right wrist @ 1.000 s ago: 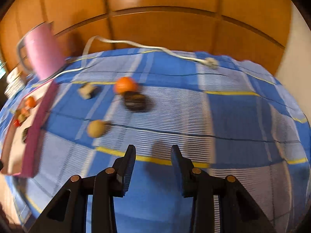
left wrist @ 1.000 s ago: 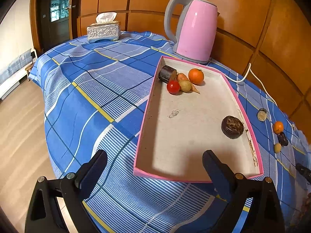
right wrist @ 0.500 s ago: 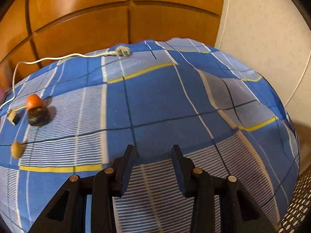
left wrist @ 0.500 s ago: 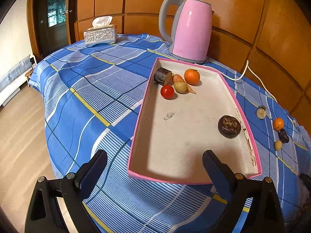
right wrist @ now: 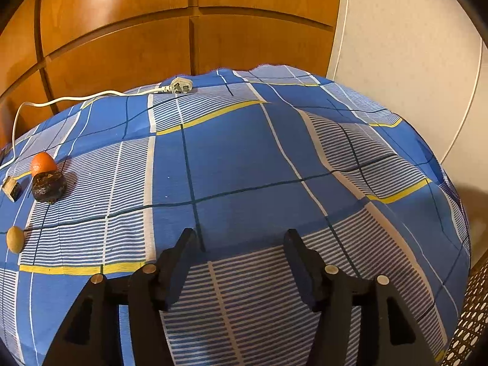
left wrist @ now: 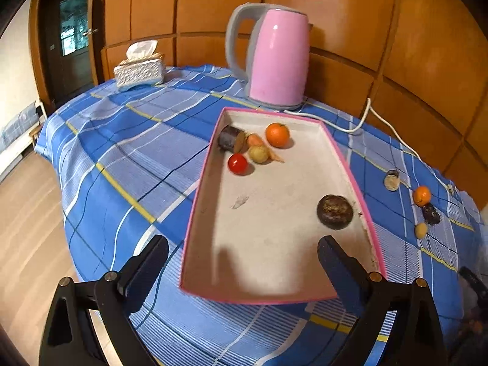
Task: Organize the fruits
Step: 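Move the open right tool back away from the tray, then reach the left tool to the yellow round fruit and grasp it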
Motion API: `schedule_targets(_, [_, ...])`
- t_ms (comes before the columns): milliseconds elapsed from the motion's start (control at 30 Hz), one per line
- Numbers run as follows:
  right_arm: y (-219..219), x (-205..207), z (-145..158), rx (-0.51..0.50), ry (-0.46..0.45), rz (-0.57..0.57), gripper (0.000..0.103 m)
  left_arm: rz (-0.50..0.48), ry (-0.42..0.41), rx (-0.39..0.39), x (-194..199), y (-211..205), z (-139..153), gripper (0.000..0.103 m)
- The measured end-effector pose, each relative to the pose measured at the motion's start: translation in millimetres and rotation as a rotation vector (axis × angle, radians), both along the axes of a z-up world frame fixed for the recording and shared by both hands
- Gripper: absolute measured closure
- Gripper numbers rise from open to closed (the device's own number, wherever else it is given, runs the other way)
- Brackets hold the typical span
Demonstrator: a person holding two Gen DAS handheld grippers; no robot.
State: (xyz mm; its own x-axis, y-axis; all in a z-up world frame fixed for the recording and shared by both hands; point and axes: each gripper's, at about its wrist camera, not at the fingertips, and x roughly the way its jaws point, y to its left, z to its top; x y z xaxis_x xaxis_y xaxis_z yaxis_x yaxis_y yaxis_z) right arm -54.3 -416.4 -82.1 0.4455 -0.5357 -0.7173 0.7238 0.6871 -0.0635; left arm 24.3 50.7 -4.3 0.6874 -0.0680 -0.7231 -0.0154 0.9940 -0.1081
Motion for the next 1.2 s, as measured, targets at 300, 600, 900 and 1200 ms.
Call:
schedule_targets(300, [-1,2,-1,-0.006,-0.001,0.000,0.042,-0.073,0.003,0.025,7,-24,8,0.004])
schedule_targets(600, [-2,2,-1,-0.009,-0.001,0.001,0.041,-0.155,0.009,0.050,10,-51,12,0.004])
schedule_targets(900, [-3,2,-1,-0.008,-0.003,0.001,0.041,-0.239,0.006,0.055,18,-81,17,0.004])
schedule_targets(1200, [-3,2,-1,-0.008,-0.004,0.002,0.040,-0.357,0.017,0.030,28,-122,21,0.004])
